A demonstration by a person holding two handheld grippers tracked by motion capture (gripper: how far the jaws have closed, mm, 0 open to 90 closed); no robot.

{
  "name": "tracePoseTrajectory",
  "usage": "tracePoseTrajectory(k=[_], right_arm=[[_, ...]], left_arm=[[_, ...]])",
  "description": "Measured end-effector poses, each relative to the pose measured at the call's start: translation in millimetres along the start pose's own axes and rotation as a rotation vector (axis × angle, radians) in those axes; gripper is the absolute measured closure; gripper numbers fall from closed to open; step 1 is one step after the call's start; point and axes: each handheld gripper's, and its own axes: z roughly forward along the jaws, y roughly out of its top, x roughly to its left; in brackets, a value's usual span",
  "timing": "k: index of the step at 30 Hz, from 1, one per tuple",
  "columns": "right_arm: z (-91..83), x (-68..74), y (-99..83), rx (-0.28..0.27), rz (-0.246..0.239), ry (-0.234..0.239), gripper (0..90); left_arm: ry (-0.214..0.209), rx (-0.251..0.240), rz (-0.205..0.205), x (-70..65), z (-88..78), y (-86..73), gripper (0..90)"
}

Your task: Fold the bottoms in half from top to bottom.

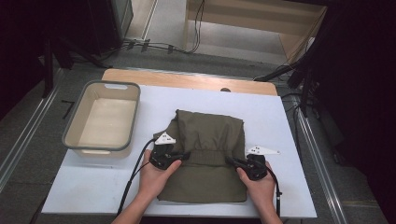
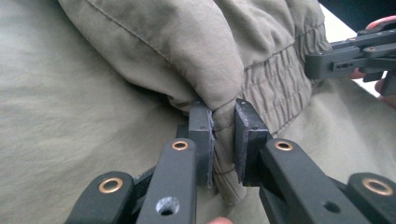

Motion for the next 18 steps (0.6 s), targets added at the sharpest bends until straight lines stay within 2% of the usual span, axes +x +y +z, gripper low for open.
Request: tracePoseTrajectory(k=[7, 18], right_arm=[[-13.3, 6.2, 0.7, -0.061, -0.023, 0.004, 80.7], [-29.2, 16.1, -2.0, -0.123, -0.059, 0.007, 80.6]], left_arm=[[-0.029, -0.048, 0.038, -6.2, -10.7, 2.3, 78.4], [-0.051, -0.092, 0.058, -15.5, -23.8, -0.3, 78.4]])
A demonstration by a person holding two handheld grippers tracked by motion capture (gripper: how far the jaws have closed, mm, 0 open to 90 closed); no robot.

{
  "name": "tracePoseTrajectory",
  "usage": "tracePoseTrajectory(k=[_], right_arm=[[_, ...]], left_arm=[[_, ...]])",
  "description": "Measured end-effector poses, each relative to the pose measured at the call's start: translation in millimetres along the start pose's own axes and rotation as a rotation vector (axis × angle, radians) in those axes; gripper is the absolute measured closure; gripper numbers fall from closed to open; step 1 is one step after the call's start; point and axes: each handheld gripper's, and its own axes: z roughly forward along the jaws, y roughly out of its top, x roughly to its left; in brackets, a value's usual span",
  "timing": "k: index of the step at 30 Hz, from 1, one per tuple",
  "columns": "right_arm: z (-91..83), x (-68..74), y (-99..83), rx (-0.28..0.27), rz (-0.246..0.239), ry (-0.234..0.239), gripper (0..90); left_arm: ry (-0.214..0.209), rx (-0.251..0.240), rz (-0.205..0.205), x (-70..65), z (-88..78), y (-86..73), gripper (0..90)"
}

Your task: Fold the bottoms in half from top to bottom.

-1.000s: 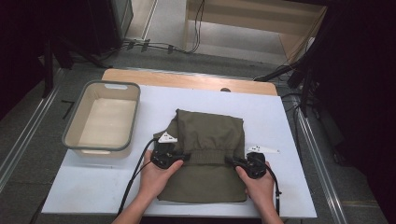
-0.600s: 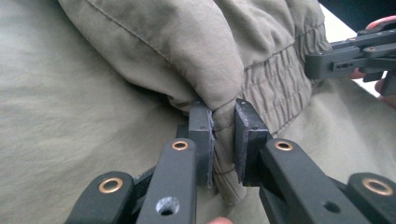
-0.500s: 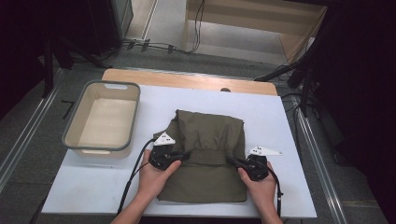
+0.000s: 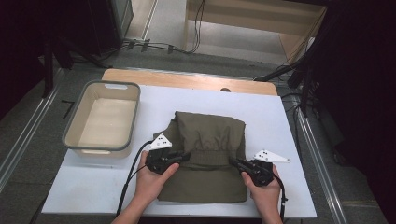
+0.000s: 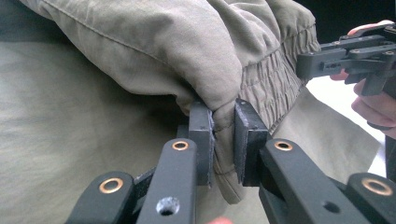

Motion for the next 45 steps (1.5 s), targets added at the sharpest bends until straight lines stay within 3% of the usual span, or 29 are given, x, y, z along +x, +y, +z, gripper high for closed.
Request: tracePoseTrajectory(k=[15, 20, 45], right_arm=[[-13.7, 10.5, -7.3, -0.055, -0.031, -0.003, 80.6], [-16.3, 13.5, -8.7, -0.061, -0.038, -0.005, 80.6], [-32.5, 24.3, -19.0, -0.080, -0.036, 0.006, 80.6]], left_arm=[[-0.001, -0.024, 0.041, -14.4, -11.0, -1.9, 78.3], [-0.009, -0.032, 0.031, -17.5, -13.9, -3.5, 78.4], [-0.028, -0.045, 0.057, -34.6, -26.3, -9.1, 78.3]])
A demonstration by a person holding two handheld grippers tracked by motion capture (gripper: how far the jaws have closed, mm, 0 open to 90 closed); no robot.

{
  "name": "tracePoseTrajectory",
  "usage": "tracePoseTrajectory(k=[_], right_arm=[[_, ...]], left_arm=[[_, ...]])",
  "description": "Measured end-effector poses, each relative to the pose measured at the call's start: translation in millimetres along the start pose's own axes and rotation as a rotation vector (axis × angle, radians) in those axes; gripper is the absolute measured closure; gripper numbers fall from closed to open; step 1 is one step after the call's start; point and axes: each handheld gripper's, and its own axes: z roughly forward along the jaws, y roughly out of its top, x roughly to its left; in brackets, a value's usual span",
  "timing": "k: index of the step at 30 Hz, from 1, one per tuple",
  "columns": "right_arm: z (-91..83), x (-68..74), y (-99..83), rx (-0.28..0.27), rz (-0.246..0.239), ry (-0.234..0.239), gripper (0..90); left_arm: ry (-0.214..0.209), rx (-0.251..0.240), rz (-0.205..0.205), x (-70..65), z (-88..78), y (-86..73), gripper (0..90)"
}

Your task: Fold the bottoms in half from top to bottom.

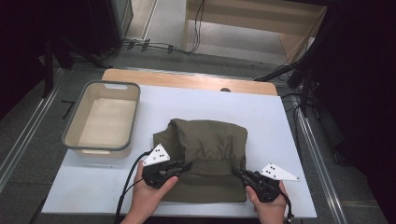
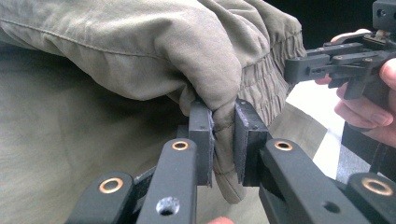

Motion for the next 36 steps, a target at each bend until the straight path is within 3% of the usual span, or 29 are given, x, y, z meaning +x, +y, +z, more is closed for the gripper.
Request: tracePoseTrajectory(k=[17, 36], right_arm=[[-10.2, 10.0, -8.6, -0.005, -0.007, 0.003, 80.5], [-18.3, 20.5, -25.2, 0.026, 0.004, 0.010, 80.5]], left_arm=[[-0.010, 0.001, 0.008, -10.2, -7.1, -6.4, 78.3], [-0.022, 0.036, -0.002, -18.3, -11.0, -21.0, 78.3]])
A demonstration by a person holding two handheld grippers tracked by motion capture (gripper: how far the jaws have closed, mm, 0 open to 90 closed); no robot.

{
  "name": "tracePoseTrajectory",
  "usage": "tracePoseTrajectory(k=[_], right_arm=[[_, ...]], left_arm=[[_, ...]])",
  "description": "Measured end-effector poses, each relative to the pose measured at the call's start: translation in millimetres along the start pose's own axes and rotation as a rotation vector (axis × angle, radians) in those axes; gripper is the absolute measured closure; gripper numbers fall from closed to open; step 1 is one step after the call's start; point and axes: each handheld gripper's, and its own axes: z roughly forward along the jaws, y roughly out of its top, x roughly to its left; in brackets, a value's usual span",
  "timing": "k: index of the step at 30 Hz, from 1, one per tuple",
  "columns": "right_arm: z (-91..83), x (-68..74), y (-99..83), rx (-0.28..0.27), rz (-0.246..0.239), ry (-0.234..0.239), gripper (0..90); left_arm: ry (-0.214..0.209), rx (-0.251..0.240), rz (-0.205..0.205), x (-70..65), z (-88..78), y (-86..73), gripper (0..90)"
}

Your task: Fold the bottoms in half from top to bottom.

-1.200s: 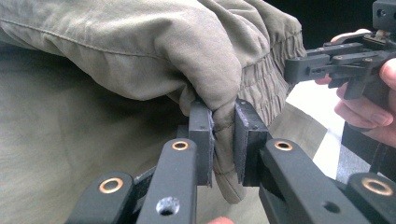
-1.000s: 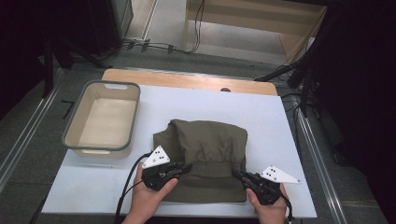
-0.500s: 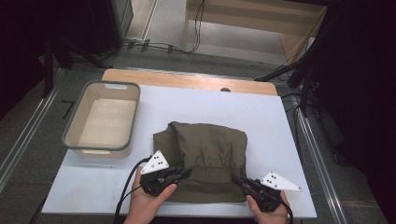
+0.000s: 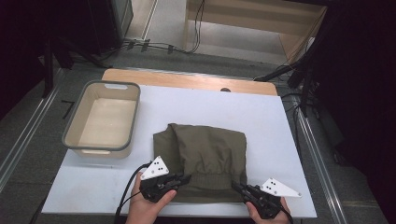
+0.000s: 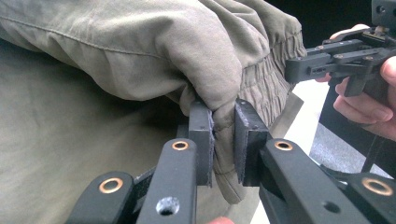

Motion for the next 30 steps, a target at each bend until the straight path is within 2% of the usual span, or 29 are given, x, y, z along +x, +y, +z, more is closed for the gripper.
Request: tracePoseTrajectory(k=[15, 22, 25, 26, 27, 28, 29, 30], right_arm=[[-2.9, 5.0, -11.1, 0.032, 0.011, 0.008, 80.5], [-3.2, 5.3, -17.7, 0.057, 0.009, 0.007, 80.5], [-1.0, 2.4, -20.8, 0.083, 0.024, 0.030, 79.4], [-0.8, -1.7, -22.7, 0.089, 0.036, 0.046, 71.2], [-1.7, -2.9, -22.8, 0.082, 0.038, 0.046, 63.9], [-1.7, -2.9, -22.8, 0.082, 0.038, 0.046, 63.9], [-4.3, -5.9, -19.7, 0.054, 0.035, 0.037, 40.7], [-4.3, -5.9, -19.7, 0.054, 0.035, 0.037, 40.7]], left_arm=[[-0.018, 0.029, -0.029, -3.5, -1.1, -12.0, 78.0], [-0.026, 0.069, -0.051, -5.2, 1.1, -21.3, 77.4], [-0.012, 0.092, -0.048, -4.9, 2.9, -24.1, 74.5], [0.001, 0.096, -0.035, -5.5, 3.7, -23.7, 55.8], [0.019, 0.095, -0.030, -6.2, 4.0, -22.8, 42.4], [0.041, 0.090, -0.024, -7.1, 4.0, -20.9, 42.4], [0.089, 0.056, 0.001, -8.4, 0.5, -16.0, 24.5], [0.089, 0.056, 0.001, -8.4, 0.5, -16.0, 20.5]])
